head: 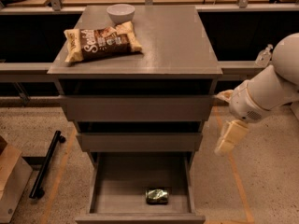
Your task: Pick green can from bottom drawer and place on counter
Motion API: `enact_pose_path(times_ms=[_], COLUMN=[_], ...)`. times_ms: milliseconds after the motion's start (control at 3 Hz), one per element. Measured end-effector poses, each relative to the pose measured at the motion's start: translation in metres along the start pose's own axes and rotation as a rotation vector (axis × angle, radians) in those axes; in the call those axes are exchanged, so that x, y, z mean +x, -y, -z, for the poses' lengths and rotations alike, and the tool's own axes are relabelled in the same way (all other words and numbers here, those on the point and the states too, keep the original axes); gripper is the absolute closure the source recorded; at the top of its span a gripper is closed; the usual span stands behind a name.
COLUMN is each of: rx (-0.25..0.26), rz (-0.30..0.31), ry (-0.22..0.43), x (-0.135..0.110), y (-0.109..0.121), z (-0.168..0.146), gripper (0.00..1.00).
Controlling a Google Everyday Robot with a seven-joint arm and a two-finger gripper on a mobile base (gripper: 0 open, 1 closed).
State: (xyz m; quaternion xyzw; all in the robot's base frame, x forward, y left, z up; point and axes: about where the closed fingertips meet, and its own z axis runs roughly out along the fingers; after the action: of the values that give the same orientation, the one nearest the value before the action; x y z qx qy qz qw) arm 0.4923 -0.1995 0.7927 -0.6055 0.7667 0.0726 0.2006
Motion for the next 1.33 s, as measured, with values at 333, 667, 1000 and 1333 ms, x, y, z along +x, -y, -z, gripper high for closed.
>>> enact_pose_path(times_ms=[333, 667, 1000, 1333], rx=[-0.024, -0.024, -0.029, -0.05], rz=[-0.021, -0.021, -0.078, -0.117], ry=[0.109, 0.109, 0.155, 0.214], x=[0.006, 0.006, 0.012, 0.014], y=[0.01, 0.01, 0.008, 0.005], z=[-0.066, -0.066, -0.085, -0.136], gripper=[0.0, 0.0, 0.0, 0.0])
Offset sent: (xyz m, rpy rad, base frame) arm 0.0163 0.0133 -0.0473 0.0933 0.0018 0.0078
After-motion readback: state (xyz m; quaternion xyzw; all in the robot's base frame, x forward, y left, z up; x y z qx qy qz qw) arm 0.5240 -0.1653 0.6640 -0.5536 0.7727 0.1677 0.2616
